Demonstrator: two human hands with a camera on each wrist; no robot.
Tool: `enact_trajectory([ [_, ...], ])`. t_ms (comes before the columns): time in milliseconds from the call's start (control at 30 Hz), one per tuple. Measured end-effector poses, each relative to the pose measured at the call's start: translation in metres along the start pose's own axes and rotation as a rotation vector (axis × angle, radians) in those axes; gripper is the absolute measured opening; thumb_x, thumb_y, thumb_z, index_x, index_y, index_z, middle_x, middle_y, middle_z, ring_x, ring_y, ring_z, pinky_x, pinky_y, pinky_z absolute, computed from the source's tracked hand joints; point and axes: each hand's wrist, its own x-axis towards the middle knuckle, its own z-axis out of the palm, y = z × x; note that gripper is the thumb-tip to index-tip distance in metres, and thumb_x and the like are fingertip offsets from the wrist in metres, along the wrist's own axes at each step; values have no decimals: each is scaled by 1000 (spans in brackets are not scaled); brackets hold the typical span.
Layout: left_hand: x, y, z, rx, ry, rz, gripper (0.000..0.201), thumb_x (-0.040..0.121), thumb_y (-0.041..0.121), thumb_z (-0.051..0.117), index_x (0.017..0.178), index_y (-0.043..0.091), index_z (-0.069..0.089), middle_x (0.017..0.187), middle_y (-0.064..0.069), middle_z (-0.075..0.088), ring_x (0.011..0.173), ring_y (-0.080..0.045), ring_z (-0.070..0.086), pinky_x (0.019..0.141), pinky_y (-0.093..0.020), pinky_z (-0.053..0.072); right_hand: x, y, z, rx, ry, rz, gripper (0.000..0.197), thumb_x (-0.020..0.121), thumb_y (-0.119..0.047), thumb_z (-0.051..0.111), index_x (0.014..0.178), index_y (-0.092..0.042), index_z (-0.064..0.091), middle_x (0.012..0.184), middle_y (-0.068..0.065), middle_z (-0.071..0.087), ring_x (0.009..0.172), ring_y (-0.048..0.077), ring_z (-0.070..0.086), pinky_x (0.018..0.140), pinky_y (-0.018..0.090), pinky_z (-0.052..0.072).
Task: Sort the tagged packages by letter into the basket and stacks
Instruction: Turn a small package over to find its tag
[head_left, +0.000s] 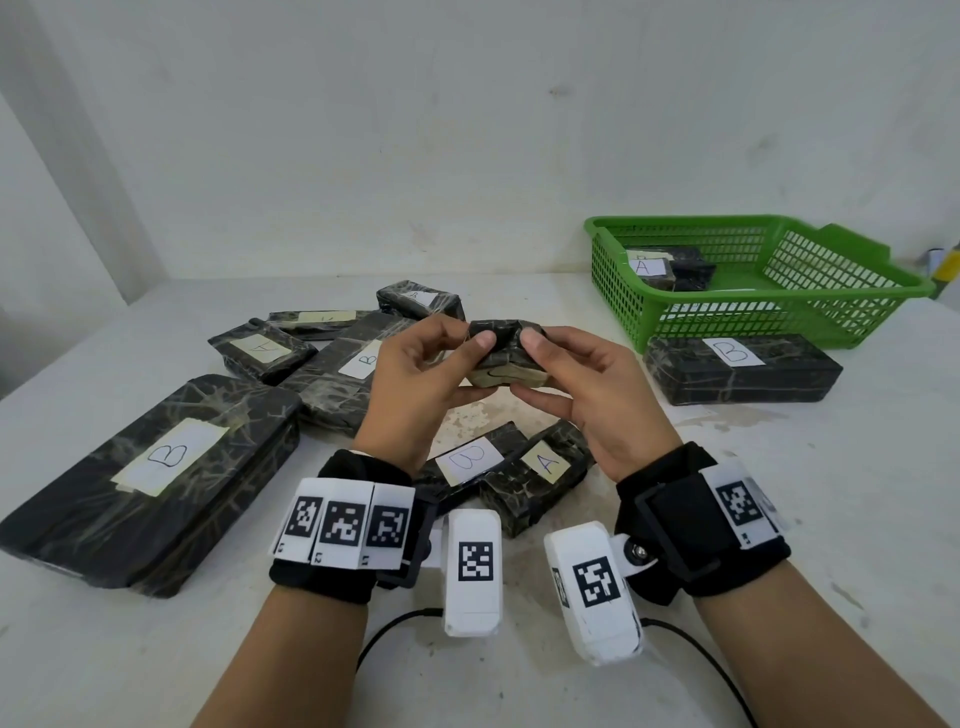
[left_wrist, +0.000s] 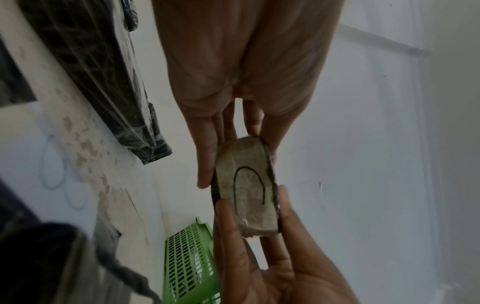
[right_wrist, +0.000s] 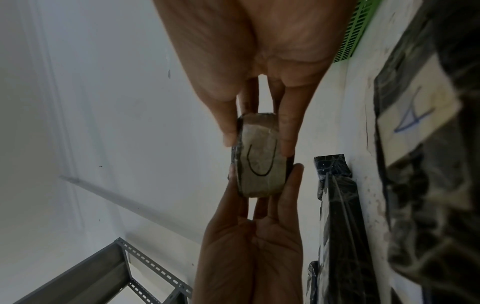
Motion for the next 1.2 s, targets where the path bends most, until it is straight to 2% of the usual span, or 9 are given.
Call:
enact_trajectory([
  [200,-2,1,4,1,-21,15,16,91,6,65,76,11,63,77,-5,67,74,-16,68,71,-36,62,0,-1,-2,-14,29,-22,13,91,-8,64,97,1,71,86,11,71,84,19,71,71,29,60],
  [367,-1,1,0,-12,-35,29,19,90,4,66,72,9,60,76,-7,68,74,-20,68,70,-37,62,-1,-3,0,-10,15,-1,23,82,-29,70,88,-8,74,83,6,74,83,18,73,70,27,60],
  [567,-2,-1,3,-56,-86,42,8,74,12,74,81,14,69,82,-2,73,80,-19,70,84,-44,59,1,-3,-3,0,47,-57,11,90,-12,66,89,-2,71,80,8,72,79,17,72,69,28,59],
  [700,1,-4,1,-116,-63,91,21,72,5,74,92,6,68,89,-7,75,90,-23,71,88,-39,58,2,-7,-2,-41,28,-18,35,83,-39,66,101,-10,71,99,9,72,96,17,71,81,32,60],
  [800,3,-5,-1,-120,-71,110,22,69,0,73,90,6,69,103,-7,71,99,-22,69,84,-32,56,3,-9,-3,-37,17,91,55,76,-56,59,113,-17,67,106,13,73,93,21,73,81,32,60],
  [900,2,-6,0,-74,-96,116,28,66,-2,73,91,10,69,111,-6,69,104,-15,67,80,-25,54,1,-9,-1,18,5,108,34,91,-38,59,109,-10,68,100,10,74,87,21,73,70,29,61],
  [967,2,-6,-2,-44,-128,112,46,62,2,78,105,14,67,115,-3,66,110,-14,65,85,-27,53,1,-8,-1,66,18,54,21,95,-18,60,109,-4,68,101,8,72,90,19,72,69,29,60],
  [1067,3,-5,-2,-77,-159,53,70,61,15,77,128,18,56,124,-6,57,112,-15,63,90,-29,52,2,-9,-4,130,6,17,24,94,-5,59,117,-2,64,106,10,70,97,22,71,74,32,61],
  [1200,2,-5,3,-58,-92,10,45,88,27,69,131,16,58,123,-14,60,106,-16,65,89,-31,56,3,-8,-3,142,-65,46,27,94,2,54,120,-1,62,111,14,67,99,23,69,76,35,61],
])
